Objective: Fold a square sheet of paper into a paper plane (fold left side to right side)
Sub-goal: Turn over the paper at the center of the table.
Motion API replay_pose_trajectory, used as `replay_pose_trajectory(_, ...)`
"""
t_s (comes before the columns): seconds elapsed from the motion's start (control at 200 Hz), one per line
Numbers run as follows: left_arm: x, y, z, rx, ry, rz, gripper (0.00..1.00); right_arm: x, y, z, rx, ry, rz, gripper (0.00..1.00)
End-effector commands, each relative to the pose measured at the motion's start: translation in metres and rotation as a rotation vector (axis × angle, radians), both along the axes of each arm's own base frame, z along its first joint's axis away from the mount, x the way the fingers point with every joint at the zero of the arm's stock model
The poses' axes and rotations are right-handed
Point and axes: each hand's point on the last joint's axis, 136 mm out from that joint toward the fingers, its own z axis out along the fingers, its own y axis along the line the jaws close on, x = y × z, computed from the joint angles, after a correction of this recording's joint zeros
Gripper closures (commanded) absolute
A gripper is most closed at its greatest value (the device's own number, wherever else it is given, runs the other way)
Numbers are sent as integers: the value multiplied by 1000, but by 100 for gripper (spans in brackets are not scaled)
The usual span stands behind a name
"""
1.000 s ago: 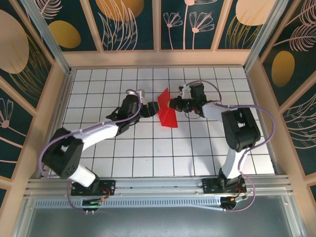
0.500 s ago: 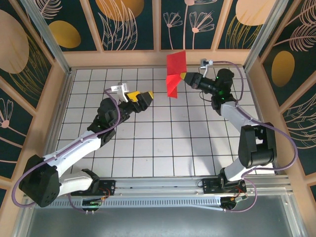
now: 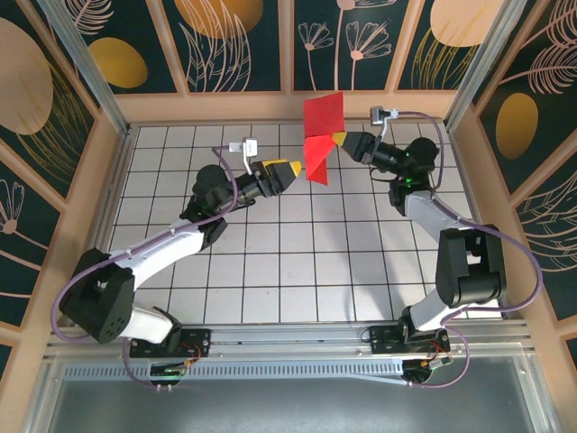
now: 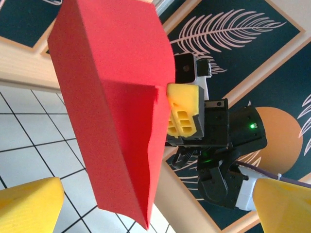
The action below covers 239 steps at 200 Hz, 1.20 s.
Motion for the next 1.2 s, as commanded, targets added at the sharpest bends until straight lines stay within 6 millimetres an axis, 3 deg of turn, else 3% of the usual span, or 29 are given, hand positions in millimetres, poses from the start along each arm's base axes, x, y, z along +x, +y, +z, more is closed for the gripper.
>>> replay_pose_trajectory(0.0,-4,-9,29,-84,-58,-77,1,-19,7,12,18,-46,55,100)
replay_pose_trajectory(0.225,4,-21,28,-121,-27,-130,2,-22,17,9,14,-30,82,100)
replay_pose_trajectory(0.395,5,-25,25,-137,-16,-147,8,-24,20,8,15,-20,93,100)
replay_pose_trajectory(0.651,7,-27,23,-164,-3,-163,32,-24,23,6,17,-7,97,100)
replay_pose_trajectory(0.881,6,-25,29,-171,-16,-153,64,-20,24,0,1,9,75,100)
replay_pose_trajectory(1.191,8,-19,23,-133,-7,-104,92,-12,19,-10,-127,-5,-51,71)
